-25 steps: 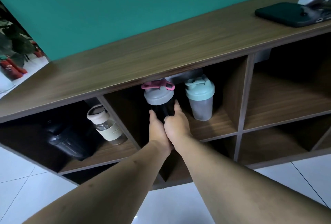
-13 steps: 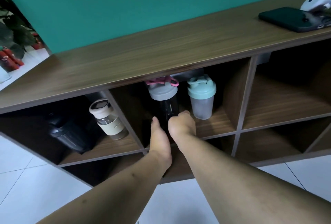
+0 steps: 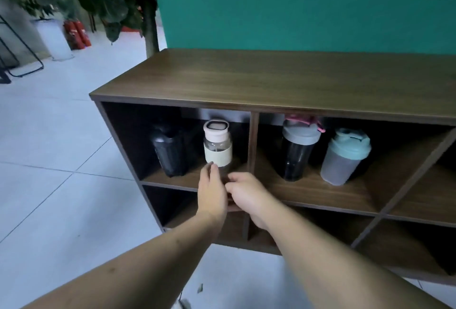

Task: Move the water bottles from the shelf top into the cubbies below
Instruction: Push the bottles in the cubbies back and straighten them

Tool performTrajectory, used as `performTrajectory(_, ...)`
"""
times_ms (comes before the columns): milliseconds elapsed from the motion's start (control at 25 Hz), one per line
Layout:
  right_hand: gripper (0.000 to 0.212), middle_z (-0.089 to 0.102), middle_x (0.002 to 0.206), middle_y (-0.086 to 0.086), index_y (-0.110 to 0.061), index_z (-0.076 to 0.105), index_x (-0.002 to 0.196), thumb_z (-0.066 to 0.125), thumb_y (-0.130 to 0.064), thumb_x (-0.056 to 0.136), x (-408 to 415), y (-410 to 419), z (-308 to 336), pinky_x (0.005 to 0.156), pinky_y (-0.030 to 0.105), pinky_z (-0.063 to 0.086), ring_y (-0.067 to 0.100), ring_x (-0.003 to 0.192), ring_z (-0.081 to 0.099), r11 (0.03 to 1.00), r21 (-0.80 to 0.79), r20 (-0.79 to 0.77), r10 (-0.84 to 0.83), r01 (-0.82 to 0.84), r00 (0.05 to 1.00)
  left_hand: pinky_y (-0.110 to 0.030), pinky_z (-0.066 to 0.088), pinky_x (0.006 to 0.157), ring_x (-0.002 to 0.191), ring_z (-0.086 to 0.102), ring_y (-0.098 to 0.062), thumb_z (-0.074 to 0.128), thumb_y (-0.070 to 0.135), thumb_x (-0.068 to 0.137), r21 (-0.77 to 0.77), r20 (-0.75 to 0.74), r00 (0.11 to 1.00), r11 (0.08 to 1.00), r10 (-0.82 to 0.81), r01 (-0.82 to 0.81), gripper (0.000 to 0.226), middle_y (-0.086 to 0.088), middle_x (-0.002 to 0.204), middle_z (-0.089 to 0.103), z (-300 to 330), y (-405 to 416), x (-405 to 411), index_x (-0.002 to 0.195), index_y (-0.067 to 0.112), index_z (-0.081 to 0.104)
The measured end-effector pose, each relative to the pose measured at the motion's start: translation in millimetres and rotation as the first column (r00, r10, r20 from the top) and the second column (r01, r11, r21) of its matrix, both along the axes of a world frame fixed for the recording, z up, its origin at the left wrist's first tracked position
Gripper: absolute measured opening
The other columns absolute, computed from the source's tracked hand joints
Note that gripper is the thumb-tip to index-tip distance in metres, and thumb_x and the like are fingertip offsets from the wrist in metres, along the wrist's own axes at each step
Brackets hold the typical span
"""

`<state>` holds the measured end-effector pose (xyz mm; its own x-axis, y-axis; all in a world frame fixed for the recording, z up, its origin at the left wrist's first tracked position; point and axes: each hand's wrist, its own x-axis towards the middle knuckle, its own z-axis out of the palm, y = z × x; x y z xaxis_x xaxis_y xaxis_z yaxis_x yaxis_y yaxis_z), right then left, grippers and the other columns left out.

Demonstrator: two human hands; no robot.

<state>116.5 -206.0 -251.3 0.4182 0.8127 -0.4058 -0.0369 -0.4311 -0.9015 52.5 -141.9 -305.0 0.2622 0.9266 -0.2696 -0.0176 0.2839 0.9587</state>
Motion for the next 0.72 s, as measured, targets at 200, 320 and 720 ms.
performTrajectory(200,0.076,0.057,0.141,-0.003,-0.026,0.027,0.159,0.06,-0.013,0.092,-13,51,-16,0.087,0.025,0.04,0.014,0.109,0.058,0.976,0.074,0.079,-0.213,0.207,0.974,-0.049,0.035,0.127,0.143,0.058,-0.021,0.055,0.093,0.074,-0.168,0.212,0.977,0.984,-0.019,0.056,0.098,0.002,0.157,0.061,-97,93,31,0.154,0.037,0.057)
performTrajectory(320,0.088,0.053,0.149,-0.001,-0.031,0.016,0.161,0.064,-0.016,0.089,-3,71,-28,0.09,0.025,0.04,0.02,0.132,0.054,0.959,0.071,0.09,-0.281,0.275,0.956,-0.042,0.039,0.123,0.137,0.064,-0.017,0.048,0.082,0.087,-0.184,0.222,0.973,0.977,-0.068,0.11,0.077,0.003,0.145,0.072,-74,94,33,0.144,0.034,0.068)
performTrajectory(720,0.046,0.074,0.11,0.004,-0.019,0.061,0.129,0.063,-0.017,0.083,-30,100,-44,0.081,0.032,0.05,0.031,0.102,0.069,0.891,0.069,0.306,-0.446,0.448,0.841,-0.038,0.045,0.114,0.13,0.066,-0.029,0.038,0.047,0.107,-0.119,0.067,0.993,0.989,0.096,-0.088,0.056,-0.012,0.132,0.076,-13,83,-7,0.13,0.011,0.074)
